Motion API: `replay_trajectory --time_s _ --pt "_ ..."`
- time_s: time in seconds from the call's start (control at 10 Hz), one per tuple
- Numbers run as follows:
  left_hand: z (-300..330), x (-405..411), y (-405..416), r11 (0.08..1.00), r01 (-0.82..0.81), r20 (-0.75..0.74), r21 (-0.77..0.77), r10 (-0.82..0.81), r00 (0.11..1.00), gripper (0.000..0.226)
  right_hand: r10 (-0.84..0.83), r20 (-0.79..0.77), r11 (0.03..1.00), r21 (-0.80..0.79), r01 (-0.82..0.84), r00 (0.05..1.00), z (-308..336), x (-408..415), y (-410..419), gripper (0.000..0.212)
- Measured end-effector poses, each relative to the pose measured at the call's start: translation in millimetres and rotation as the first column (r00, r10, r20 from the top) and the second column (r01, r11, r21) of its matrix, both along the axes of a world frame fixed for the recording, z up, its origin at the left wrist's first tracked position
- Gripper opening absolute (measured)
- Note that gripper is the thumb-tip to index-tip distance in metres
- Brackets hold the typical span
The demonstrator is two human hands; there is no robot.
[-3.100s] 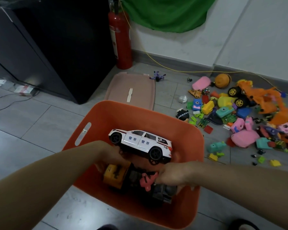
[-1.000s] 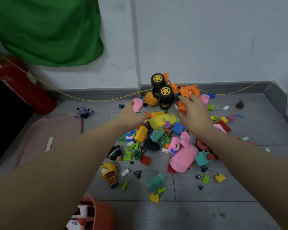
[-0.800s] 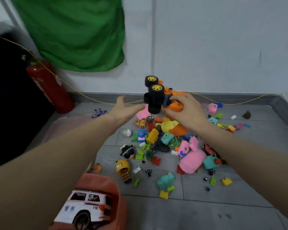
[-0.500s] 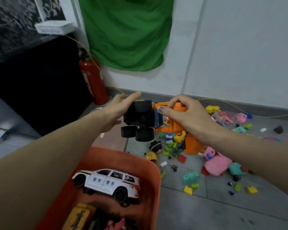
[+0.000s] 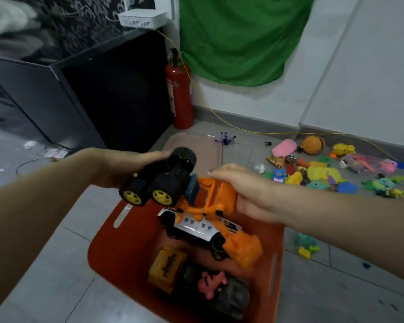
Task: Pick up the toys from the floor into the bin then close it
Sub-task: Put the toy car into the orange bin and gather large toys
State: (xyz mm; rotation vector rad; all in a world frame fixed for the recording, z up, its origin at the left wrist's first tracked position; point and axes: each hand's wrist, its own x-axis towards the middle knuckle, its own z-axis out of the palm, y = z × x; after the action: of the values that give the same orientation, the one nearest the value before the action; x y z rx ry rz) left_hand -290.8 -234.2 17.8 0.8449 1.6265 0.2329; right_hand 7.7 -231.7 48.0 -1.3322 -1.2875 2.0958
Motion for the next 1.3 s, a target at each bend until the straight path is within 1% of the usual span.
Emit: replay_trajectory --time_s 0.1,0.2,0.3,0.4,0.5,0.6,0.7,0.8,0.9,1.0,1.1,1.2,1.3 --pt "37 31 -33 0.993 0.074 -0.104 -0.087 -0.083 0.991 0.067 0.044 0.071 0.998 -0.04 -0.041 0.996 -28 -7 -19 0.013" --pt "28 42 -31 0.954 0.26 -0.064 -0.147 -0.271 0.96 0.044 0.059 0.131 0.997 -0.054 -0.053 0.99 -53 -8 -32 0.015" --pt "19 49 -34 0.957 0.25 -0.092 -0.146 -0.265 0.96 0.048 0.119 0.148 0.991 -0.085 -0.107 0.982 -65 -7 -35 0.016" --pt "5 45 -33 0.954 0.259 -0.1 -0.15 -0.276 0.956 0.043 0.13 0.166 0.989 -0.098 -0.115 0.978 -71 -7 -37 0.015" --pt "-4 43 -34 0.947 0.286 -0.174 -0.148 -0.309 0.935 0.045 0.211 0.319 0.977 -0.072 -0.199 0.924 -83 -2 -46 0.047" --pt "-11 34 -36 0.949 0.271 -0.211 -0.159 -0.301 0.93 0.047 0.333 0.457 0.936 -0.054 -0.348 0.824 -95 5 -57 0.087" --pt "-12 32 -41 0.948 0.266 -0.188 -0.175 -0.297 0.936 0.046 0.42 0.537 0.886 -0.071 -0.458 0.732 -105 15 -62 0.118" --pt "-18 33 -42 0.96 0.227 -0.189 -0.165 -0.257 0.948 0.045 0.539 0.563 0.809 -0.138 -0.572 0.626 -107 19 -62 0.115" --pt "-20 38 -41 0.971 0.196 -0.181 -0.14 -0.22 0.959 0.046 0.607 0.621 0.717 -0.16 -0.678 0.495 -106 21 -64 0.11" --pt "-17 43 -41 0.978 0.179 -0.157 -0.108 -0.194 0.968 0.033 0.622 0.65 0.669 -0.152 -0.727 0.436 -104 19 -66 0.113" --pt "-17 43 -41 0.983 0.158 -0.145 -0.092 -0.17 0.975 0.031 0.646 0.591 0.68 -0.156 -0.717 0.484 -101 18 -63 0.104" --pt "-23 37 -41 0.987 0.143 -0.169 -0.071 -0.154 0.974 0.035 0.626 0.557 0.715 -0.13 -0.687 0.546 -99 23 -56 0.095" --pt "-27 40 -40 0.983 0.176 -0.189 -0.05 -0.182 0.965 0.031 0.613 0.551 0.728 -0.114 -0.676 0.567 -92 29 -49 0.088"
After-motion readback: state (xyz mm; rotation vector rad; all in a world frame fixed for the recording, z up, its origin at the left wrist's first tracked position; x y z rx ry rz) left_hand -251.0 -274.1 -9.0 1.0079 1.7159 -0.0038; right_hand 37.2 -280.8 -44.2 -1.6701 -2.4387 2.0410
